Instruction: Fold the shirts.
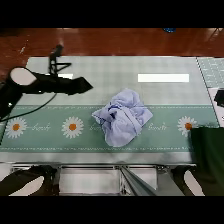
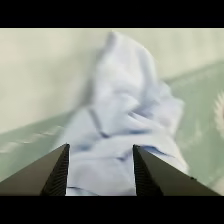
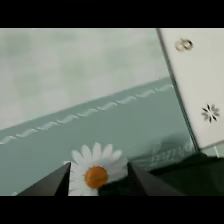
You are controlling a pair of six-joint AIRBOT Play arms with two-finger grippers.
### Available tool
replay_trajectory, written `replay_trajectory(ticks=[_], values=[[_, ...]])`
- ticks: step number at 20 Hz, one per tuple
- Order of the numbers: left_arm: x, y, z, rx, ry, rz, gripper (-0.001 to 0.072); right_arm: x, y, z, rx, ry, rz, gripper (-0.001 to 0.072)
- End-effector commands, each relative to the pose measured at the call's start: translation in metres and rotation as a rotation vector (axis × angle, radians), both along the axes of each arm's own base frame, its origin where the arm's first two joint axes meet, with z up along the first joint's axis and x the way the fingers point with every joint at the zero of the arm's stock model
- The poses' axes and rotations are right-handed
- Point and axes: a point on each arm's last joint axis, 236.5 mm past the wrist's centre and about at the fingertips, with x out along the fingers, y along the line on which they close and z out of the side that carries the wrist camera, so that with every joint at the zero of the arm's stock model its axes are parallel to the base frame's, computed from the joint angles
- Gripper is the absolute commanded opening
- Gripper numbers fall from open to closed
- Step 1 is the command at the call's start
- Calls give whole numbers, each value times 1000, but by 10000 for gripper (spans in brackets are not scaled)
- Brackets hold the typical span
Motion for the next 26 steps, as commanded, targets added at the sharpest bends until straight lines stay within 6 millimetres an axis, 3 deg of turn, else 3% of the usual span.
replay_trajectory(ticks=[1, 3, 5, 7, 10, 17, 19, 22, 23, 25, 26], values=[[2, 62, -34, 5, 152, 90, 501, -25, 13, -69, 236, 100, -46, 409], [-28, 57, -79, 4, 346, 12, 501, -26, 60, -104, 413, 113, 38, 409], [-33, 51, -103, 15, 395, -22, 502, -27, 92, -122, 505, 117, 106, 409], [-30, 45, -115, 17, 414, -10, 502, -35, 110, -135, 539, 153, 148, 409], [-51, 24, -133, 19, 505, -85, 502, -44, 122, -144, 548, 192, 186, 409], [-84, -13, -169, 40, 635, -187, 502, -38, 131, -141, 584, 166, 186, 409], [-80, -27, -167, 5, 619, -172, 502, -38, 130, -141, 583, 165, 186, 409], [-56, -41, -163, -53, 557, -94, 494, -35, 141, -147, 644, 148, 162, 409], [-49, -43, -161, -68, 543, -71, 410, -36, 147, -152, 682, 158, 150, 409], [-44, -43, -161, -71, 520, -65, 23, -35, 161, -160, 763, 176, 152, 409], [-46, -43, -160, -68, 510, -90, 26, -33, 169, -163, 793, 183, 165, 409]])
